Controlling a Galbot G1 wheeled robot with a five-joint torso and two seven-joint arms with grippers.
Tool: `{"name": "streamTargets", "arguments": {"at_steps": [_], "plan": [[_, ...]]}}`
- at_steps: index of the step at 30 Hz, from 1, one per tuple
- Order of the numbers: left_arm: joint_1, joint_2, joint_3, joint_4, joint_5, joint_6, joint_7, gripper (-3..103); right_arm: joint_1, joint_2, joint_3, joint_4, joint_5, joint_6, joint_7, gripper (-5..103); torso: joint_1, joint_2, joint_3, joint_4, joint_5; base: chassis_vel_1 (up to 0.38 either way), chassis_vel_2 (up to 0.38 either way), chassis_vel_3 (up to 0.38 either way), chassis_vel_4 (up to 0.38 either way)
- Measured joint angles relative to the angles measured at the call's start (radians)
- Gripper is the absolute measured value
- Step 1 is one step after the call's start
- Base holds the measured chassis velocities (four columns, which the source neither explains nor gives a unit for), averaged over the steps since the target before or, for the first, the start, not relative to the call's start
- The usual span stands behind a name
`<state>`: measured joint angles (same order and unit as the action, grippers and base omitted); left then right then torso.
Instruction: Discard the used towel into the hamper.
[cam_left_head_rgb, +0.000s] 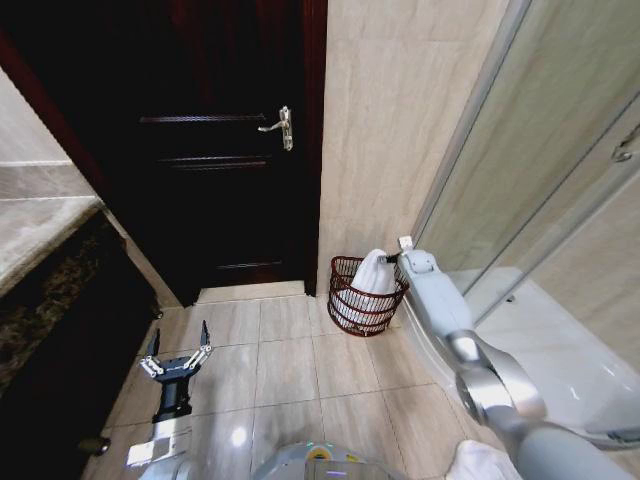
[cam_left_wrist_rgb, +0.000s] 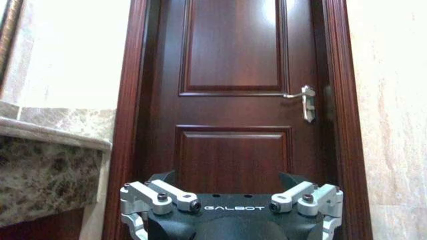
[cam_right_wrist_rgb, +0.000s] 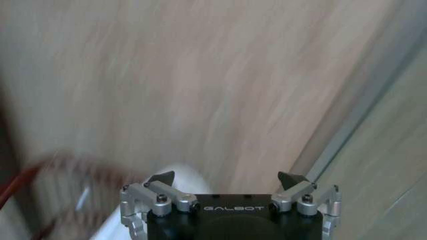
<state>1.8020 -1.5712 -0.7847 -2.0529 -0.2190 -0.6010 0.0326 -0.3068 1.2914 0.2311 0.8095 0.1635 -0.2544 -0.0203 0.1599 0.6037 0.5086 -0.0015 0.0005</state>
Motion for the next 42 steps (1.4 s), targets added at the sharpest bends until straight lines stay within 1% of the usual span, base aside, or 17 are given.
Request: {"name": "streamTargets", "arguments": {"at_steps": [3,4,6,7,11,14,15,18,19,23,25,27,30,32,38,40,42], "plan": [[-0.021,0.002,0.018,-0.008,0.004,0.035,-0.016,100,-0.046,-0.020,0.022,0.084,0.023,0.264,0.040,100,0.000,0.001,0.000,0.0012,-0.0003,0.000,0.000,0.000,0.000],[-0.021,0.002,0.018,-0.008,0.004,0.035,-0.016,100,-0.046,-0.020,0.022,0.084,0.023,0.264,0.040,100,0.000,0.001,0.000,0.0012,-0.0003,0.000,0.000,0.000,0.000],[-0.030,0.004,0.036,-0.011,0.009,0.050,-0.024,100,-0.084,-0.044,0.038,0.148,0.006,0.359,0.052,100,0.000,0.001,0.000,0.0001,-0.0005,0.000,0.000,0.000,0.000],[-0.034,0.005,0.043,-0.012,0.014,0.053,-0.027,100,-0.108,-0.056,0.046,0.191,0.006,0.372,0.071,100,0.000,0.001,0.000,-0.0002,-0.0008,0.000,0.000,0.000,0.000],[-0.037,0.007,0.052,-0.015,0.019,0.060,-0.030,100,-0.150,-0.075,0.057,0.259,0.015,0.367,0.091,100,0.000,0.001,0.000,-0.0002,-0.0003,0.000,0.000,0.000,0.000],[-0.043,0.015,0.058,-0.029,0.019,0.074,-0.037,100,-0.248,-0.107,0.081,0.427,0.054,0.300,0.145,100,0.000,0.001,0.000,0.0003,-0.0004,0.000,0.000,0.000,0.000],[-0.043,0.015,0.058,-0.029,0.019,0.074,-0.037,100,-0.248,-0.107,0.081,0.427,0.054,0.300,0.145,100,0.000,0.001,0.000,0.0003,-0.0004,0.000,0.000,0.000,0.000],[-0.055,0.034,0.066,-0.045,0.024,0.109,-0.047,100,-0.405,-0.151,0.135,0.690,0.157,0.116,0.181,100,0.000,0.001,0.000,0.0005,-0.0006,0.000,0.000,0.000,0.000],[-0.059,0.047,0.082,-0.053,0.041,0.142,-0.069,100,-0.503,-0.176,0.174,0.812,0.174,0.043,0.175,100,0.000,0.001,0.000,0.0001,-0.0006,0.000,0.000,0.000,0.000],[-0.065,0.061,0.108,-0.062,0.055,0.183,-0.101,100,-0.597,-0.194,0.212,0.912,0.178,0.006,0.162,100,0.000,0.001,0.000,-0.0004,-0.0004,0.000,0.000,0.000,0.000],[-0.071,0.078,0.139,-0.088,0.056,0.256,-0.121,100,-0.725,-0.207,0.279,1.050,0.188,-0.023,0.150,100,0.000,0.002,0.000,-0.0004,-0.0006,0.000,0.000,0.000,0.000],[-0.087,0.107,0.167,-0.118,0.040,0.313,-0.124,100,-0.842,-0.198,0.334,1.163,0.211,-0.029,0.164,100,0.000,0.002,0.000,0.0004,-0.0007,0.000,0.000,0.000,0.000],[-0.100,0.126,0.178,-0.132,0.026,0.337,-0.127,100,-0.889,-0.190,0.353,1.200,0.216,-0.026,0.172,100,0.000,0.002,0.000,0.0006,-0.0004,0.000,0.000,0.000,0.000],[-0.143,0.182,0.199,-0.171,-0.030,0.395,-0.139,100,-1.011,-0.162,0.404,1.292,0.203,-0.004,0.177,100,0.000,0.002,0.001,-0.0001,-0.0007,0.000,0.000,0.000,0.000],[-0.144,0.227,0.186,-0.213,-0.068,0.436,-0.152,100,-1.137,-0.116,0.445,1.390,0.156,0.014,0.177,100,0.001,0.002,0.001,0.0004,-0.0006,0.000,0.000,0.000,0.000],[-0.135,0.237,0.159,-0.220,-0.080,0.436,-0.131,100,-1.216,-0.070,0.471,1.455,0.123,0.033,0.175,100,0.001,0.002,0.001,0.0004,-0.0007,0.000,0.000,0.000,0.000],[-0.134,0.236,0.154,-0.221,-0.084,0.433,-0.124,100,-1.240,-0.057,0.477,1.477,0.118,0.036,0.174,100,0.001,0.002,0.001,0.0003,-0.0007,0.000,0.000,0.000,0.000]]}}
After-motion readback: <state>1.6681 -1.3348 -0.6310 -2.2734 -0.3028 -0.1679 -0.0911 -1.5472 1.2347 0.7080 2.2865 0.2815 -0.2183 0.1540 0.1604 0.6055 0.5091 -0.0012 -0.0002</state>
